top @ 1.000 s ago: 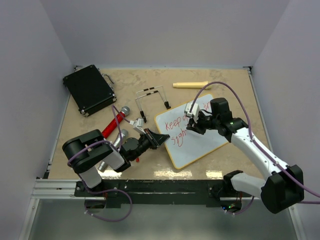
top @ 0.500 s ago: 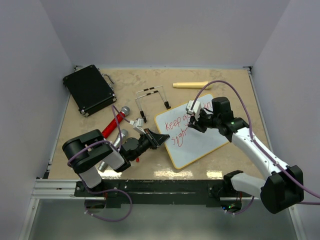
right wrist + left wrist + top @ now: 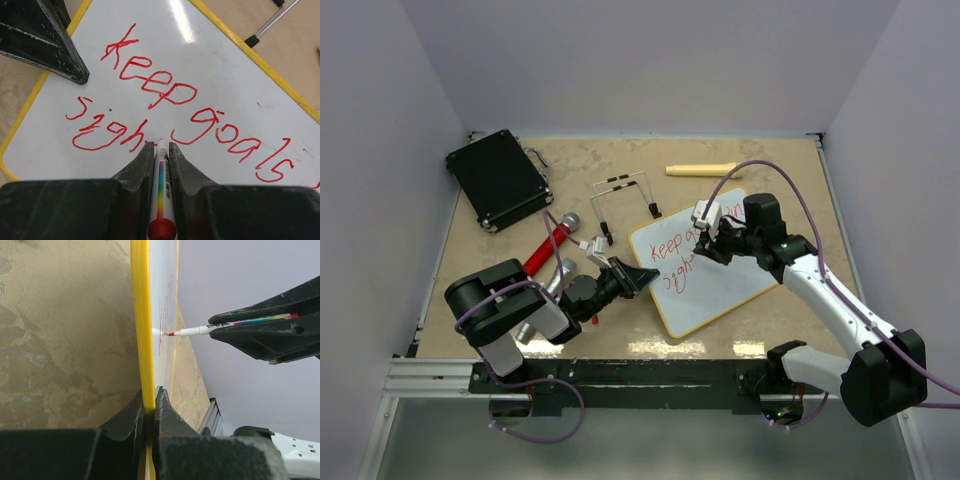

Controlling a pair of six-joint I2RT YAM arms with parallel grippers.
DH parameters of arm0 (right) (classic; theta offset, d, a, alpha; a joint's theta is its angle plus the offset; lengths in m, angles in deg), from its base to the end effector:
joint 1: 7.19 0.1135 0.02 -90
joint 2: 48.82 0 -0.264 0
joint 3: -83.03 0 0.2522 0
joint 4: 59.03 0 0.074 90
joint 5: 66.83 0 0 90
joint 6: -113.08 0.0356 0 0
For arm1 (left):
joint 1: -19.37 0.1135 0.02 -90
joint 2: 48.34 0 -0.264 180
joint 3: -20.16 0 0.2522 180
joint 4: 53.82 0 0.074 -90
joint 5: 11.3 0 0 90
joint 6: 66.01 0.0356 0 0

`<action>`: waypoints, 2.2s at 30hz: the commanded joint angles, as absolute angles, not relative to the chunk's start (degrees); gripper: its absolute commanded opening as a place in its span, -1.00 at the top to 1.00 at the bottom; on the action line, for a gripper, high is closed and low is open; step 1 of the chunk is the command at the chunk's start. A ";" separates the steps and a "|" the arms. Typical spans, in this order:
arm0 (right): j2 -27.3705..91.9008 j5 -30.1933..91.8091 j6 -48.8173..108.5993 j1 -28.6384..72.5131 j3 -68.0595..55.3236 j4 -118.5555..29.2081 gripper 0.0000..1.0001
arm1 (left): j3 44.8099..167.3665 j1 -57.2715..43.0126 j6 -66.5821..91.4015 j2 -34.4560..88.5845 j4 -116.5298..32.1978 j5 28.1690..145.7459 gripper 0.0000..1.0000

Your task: Write a sentence on the whiteboard

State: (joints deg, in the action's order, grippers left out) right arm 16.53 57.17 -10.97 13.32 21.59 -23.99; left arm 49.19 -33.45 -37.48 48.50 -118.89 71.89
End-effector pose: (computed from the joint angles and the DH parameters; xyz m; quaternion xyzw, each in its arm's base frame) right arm 0.2197 0.1034 0.2712 -0.5075 0.7092 0.2134 0.4403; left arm 0.1580 -0.2013 0.1369 -0.0954 0.7174 -0.5553 0.4098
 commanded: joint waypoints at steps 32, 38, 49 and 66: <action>14.99 51.38 -12.17 13.03 18.47 -19.95 1.00 | 48.16 -33.63 -27.34 49.04 -135.78 74.39 1.00; 13.68 61.81 -14.27 10.92 11.97 -16.19 1.00 | 48.16 -33.54 -25.58 48.43 -133.84 74.74 1.00; 4.98 85.64 -19.98 -1.64 14.68 -13.54 1.00 | 47.63 -32.75 -13.11 40.09 -122.88 77.73 1.00; 0.32 91.72 -29.48 -3.94 15.56 -4.84 1.00 | 48.86 -32.66 -5.80 31.20 -108.44 79.49 1.00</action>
